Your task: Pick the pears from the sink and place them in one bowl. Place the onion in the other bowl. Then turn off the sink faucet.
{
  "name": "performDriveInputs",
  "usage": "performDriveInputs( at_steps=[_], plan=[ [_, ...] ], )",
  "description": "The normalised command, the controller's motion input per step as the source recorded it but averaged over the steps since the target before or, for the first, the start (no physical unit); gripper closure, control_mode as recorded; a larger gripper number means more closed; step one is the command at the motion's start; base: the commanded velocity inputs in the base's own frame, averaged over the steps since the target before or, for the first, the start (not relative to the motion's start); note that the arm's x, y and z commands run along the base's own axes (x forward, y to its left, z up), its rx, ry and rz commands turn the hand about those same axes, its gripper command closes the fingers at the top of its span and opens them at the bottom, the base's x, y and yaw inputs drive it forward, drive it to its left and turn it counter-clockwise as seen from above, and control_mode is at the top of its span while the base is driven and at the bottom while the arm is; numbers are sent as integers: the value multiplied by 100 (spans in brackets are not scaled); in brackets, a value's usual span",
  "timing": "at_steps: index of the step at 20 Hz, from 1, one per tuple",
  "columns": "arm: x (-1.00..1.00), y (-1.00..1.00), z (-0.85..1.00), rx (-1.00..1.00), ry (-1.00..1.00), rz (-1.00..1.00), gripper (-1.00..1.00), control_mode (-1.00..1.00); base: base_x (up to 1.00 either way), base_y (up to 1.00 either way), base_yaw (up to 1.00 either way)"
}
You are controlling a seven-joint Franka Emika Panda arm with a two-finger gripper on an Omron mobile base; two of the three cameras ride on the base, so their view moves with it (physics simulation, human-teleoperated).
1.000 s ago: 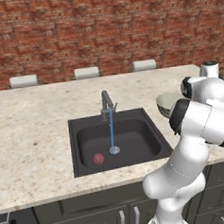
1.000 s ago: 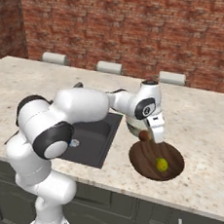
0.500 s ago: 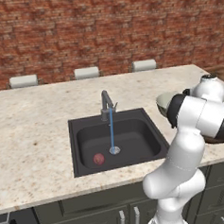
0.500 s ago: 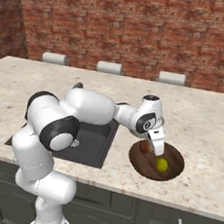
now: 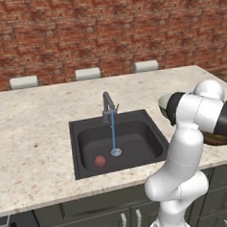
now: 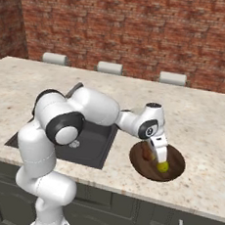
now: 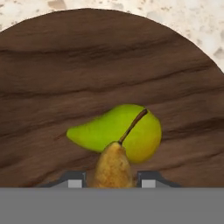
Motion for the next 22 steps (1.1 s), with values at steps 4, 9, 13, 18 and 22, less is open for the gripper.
performDriveInputs(
  at_steps=[4, 9, 13, 18, 22],
  plan=[
    [0, -1, 47, 0, 12, 0, -100, -100, 0, 0, 0],
    [0, 0, 48, 0, 9, 0, -100, -100, 0, 0, 0],
    [-36, 8, 74, 0, 2, 0, -100, -100, 0, 0, 0],
    [-75, 64, 59, -7, 1, 0, -100, -100, 0, 0, 0],
    [-78, 99, 41, -13, 0, 0, -100, -100, 0, 0, 0]
  ],
)
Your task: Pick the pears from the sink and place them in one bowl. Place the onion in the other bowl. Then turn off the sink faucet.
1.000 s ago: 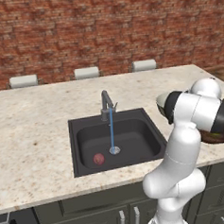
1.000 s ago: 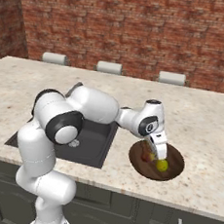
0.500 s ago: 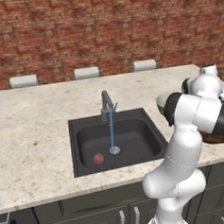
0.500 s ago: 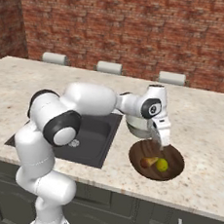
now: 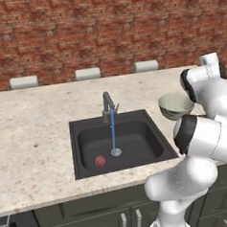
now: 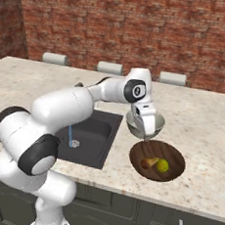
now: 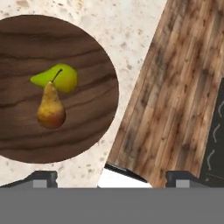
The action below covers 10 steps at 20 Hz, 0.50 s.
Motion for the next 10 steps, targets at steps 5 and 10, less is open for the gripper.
performDriveInputs(
  at_steps=[5, 10],
  plan=[
    [-53, 98, 33, -3, 0, 0, -100, -100, 0, 0, 0],
    [-37, 94, 29, 5, 3, 7, -100, -100, 0, 0, 0]
  ],
)
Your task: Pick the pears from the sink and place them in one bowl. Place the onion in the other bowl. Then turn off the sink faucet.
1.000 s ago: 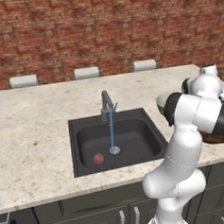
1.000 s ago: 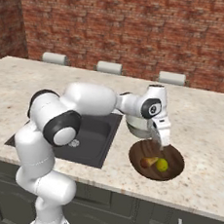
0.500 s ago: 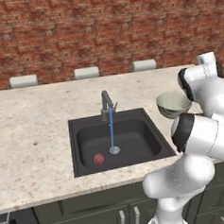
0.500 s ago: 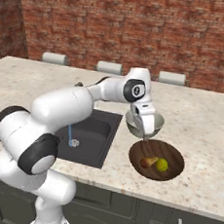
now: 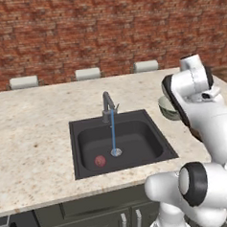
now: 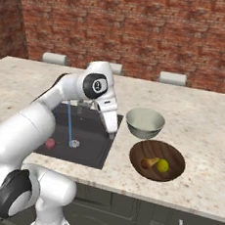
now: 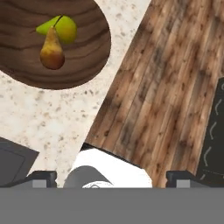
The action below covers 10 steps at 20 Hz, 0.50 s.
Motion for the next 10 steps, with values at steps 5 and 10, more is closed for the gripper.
performDriveInputs(
  at_steps=[5, 10],
  plan=[
    [-21, 90, 5, 15, 1, 27, -100, -100, 0, 0, 0],
    [0, 88, -34, 29, 2, 56, -100, -100, 0, 0, 0]
  ],
)
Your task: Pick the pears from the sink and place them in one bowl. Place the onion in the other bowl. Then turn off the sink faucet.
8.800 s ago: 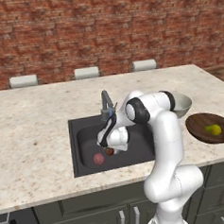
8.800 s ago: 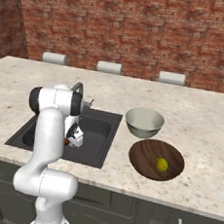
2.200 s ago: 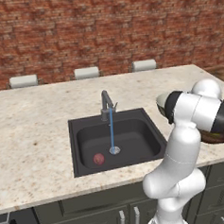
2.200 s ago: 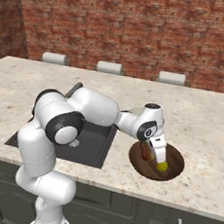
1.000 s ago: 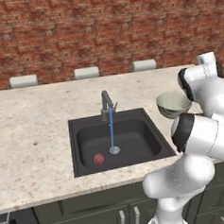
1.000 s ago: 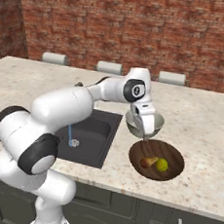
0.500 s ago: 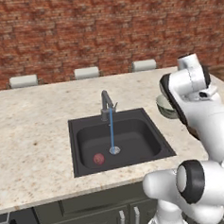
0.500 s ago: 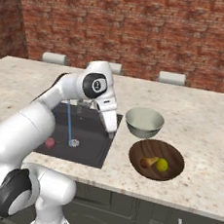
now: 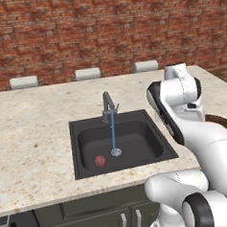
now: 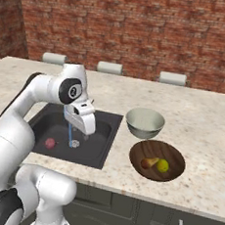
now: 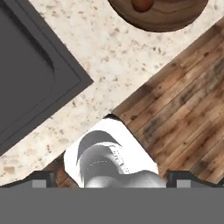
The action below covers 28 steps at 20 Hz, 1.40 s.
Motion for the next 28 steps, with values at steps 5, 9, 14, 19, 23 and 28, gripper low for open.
performDriveInputs(
  at_steps=[5, 9, 14, 19, 23, 28],
  plan=[
    [6, 74, -42, 30, 13, 74, -100, -100, 0, 0, 0],
    [1, 72, -33, 23, 21, 79, -100, -100, 0, 0, 0],
    [17, 87, -28, 19, 22, 69, -100, -100, 0, 0, 0],
    [43, 97, -26, 17, 22, 58, -100, -100, 0, 0, 0],
    [56, 83, -32, 19, 21, 51, -100, -100, 0, 0, 0],
    [18, 19, -26, 6, -2, 15, -100, -100, 0, 0, 0]
  ],
)
